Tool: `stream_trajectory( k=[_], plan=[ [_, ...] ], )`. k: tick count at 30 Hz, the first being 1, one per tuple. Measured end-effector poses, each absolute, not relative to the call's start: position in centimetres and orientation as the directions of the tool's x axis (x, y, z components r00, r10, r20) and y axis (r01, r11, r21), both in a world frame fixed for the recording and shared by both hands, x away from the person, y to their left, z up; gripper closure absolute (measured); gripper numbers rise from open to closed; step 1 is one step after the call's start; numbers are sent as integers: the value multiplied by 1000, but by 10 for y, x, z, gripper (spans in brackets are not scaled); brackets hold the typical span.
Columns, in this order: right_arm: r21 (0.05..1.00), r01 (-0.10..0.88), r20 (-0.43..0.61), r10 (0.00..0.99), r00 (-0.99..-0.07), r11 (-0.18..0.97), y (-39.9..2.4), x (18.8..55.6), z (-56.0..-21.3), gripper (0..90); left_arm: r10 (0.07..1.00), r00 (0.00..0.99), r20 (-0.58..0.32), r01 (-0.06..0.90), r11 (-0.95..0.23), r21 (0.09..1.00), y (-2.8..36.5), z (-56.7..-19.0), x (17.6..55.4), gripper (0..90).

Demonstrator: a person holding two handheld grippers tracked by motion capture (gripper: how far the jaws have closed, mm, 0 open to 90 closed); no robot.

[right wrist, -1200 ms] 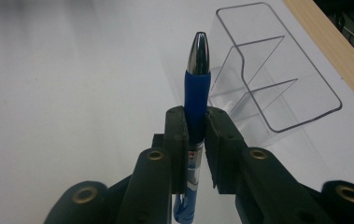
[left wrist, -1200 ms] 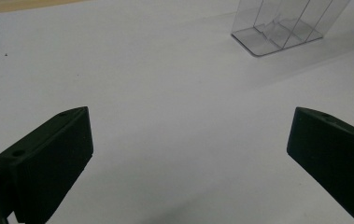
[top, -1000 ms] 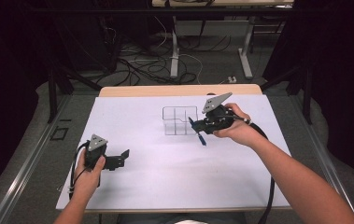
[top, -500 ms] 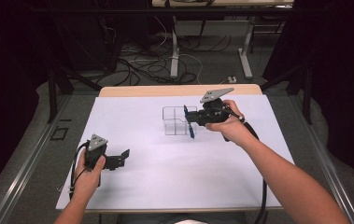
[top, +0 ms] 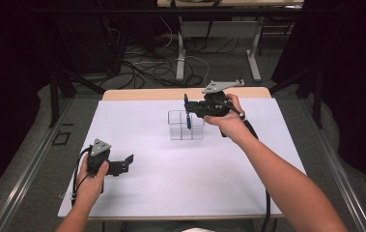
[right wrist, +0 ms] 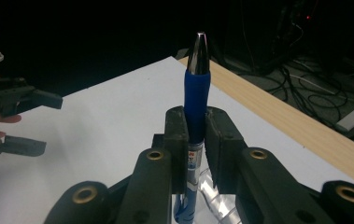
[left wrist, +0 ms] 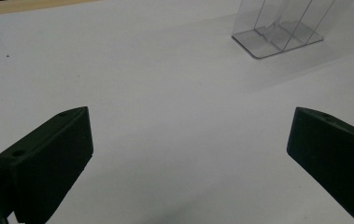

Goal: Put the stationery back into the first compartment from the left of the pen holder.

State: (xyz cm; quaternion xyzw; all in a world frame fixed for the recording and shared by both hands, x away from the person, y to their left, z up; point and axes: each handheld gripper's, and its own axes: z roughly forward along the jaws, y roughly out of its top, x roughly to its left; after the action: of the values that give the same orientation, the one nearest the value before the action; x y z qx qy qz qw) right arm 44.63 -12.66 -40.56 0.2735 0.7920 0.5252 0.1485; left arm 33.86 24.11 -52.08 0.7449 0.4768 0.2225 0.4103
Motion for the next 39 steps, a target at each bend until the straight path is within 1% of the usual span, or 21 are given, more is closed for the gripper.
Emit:
stream_trajectory(
  k=[9, 17, 18, 20, 29, 39],
  plan=[
    [932, 244, 29, 615, -788, 270, -117, 454, -400, 796, 888, 456, -58, 526, -216, 822, 241, -521, 339, 3],
    [942, 242, 39, 640, -768, 233, -114, 461, -398, 797, 890, 451, -64, 526, -208, 825, 242, -521, 339, 3],
    [947, 239, 47, 645, -763, 214, -113, 461, -398, 797, 890, 451, -63, 526, -208, 825, 242, -521, 338, 3],
    [947, 237, 40, 650, -758, 218, -113, 462, -397, 796, 890, 452, -64, 525, -208, 825, 242, -521, 338, 3],
    [962, 217, 48, 675, -736, 168, -106, 467, -402, 797, 889, 453, -65, 525, -207, 826, 242, -521, 339, 3],
    [962, 213, 39, 682, -731, 173, -95, 471, -411, 797, 888, 457, -52, 521, -219, 825, 243, -520, 339, 3]
  ],
)
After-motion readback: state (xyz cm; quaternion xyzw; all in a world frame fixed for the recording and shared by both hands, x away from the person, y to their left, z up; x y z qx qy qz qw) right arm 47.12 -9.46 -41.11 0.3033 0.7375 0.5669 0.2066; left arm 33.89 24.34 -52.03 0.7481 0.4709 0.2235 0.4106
